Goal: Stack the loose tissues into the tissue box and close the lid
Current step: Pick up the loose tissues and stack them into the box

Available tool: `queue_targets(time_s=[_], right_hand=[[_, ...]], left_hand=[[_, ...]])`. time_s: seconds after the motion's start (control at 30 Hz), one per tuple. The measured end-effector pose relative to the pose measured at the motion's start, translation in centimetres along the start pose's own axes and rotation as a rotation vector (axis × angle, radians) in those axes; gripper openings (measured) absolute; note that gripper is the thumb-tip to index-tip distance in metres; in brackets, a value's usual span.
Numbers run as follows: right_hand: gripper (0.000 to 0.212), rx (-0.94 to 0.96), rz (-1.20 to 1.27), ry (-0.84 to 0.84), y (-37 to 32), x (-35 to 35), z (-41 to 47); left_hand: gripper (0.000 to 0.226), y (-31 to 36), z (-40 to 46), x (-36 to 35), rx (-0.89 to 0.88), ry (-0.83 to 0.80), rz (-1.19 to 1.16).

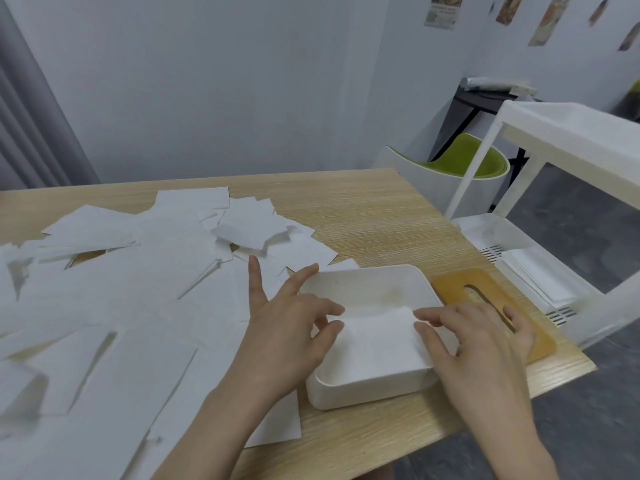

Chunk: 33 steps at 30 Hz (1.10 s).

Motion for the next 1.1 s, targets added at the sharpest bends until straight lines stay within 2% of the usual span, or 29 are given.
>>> queue_targets(time_s=[0.13,0.2,0.3,0.4,0.5,0.6,0.7,0.73,0.93,1.03,1.1], right_hand=[[0.015,0.009,0.035,0.010,0.0,-0.1,-0.1],[0.017,0.030,0.049,0.027,-0.4,-0.1,-0.2],[0.025,0.071,0.134,0.005,-1.3,-0.2,-0.2],[0.031,0.147,0.310,-0.091,-2.3,-0.4,-0.3],[0.047,0.191,0.371,-0.233,-2.9,-0.3,-0.8],[0.067,0.080,0.341,-0.435,-3.8,0.6,-0.8],[0.110,0.093,0.103,-0.629,-3.9,1.0,-0.3],[0.116,0.087,0.020,-0.693,-3.9,0.9,0.0],[0.131,0.019,-0.038,-0.887,-4.5,0.0,1.3],[0.129,0.029,-0.038,-0.909,-4.7,0.0,1.4],[0.118,0.023,-0.016,-0.905,-4.9,0.2,1.4]], left_hand=[[0.036,-0.5,-0.3,-0.4,-0.045,0.097,-0.052],[0.043,-0.7,-0.5,-0.7,-0.058,0.149,-0.140],[0.041,-1.1,-1.2,-0.9,0.011,0.178,-0.330],[0.052,-1.5,-2.3,-0.6,0.126,0.130,-0.519],[0.059,-1.9,-3.2,-0.6,0.175,0.081,-0.632],[0.060,-2.0,-3.6,-0.7,0.191,0.042,-0.687],[0.060,-1.9,-3.7,-0.8,0.202,0.033,-0.692],[0.061,-1.9,-3.7,-0.8,0.205,0.032,-0.694],[0.062,-2.0,-3.6,-0.7,0.215,0.022,-0.708],[0.061,-2.0,-3.7,-0.7,0.215,0.021,-0.707],[0.061,-2.1,-3.7,-0.7,0.212,0.020,-0.702]])
Point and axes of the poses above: each hand's wrist, its own z-axis towards the middle knuckle, its own x-axis out of the back of the hand, y = z × x, the point moved 1 cm from there along z, towards the middle knuckle, and after that the axes turned 6 degrees about z, right-handed, at the moved point
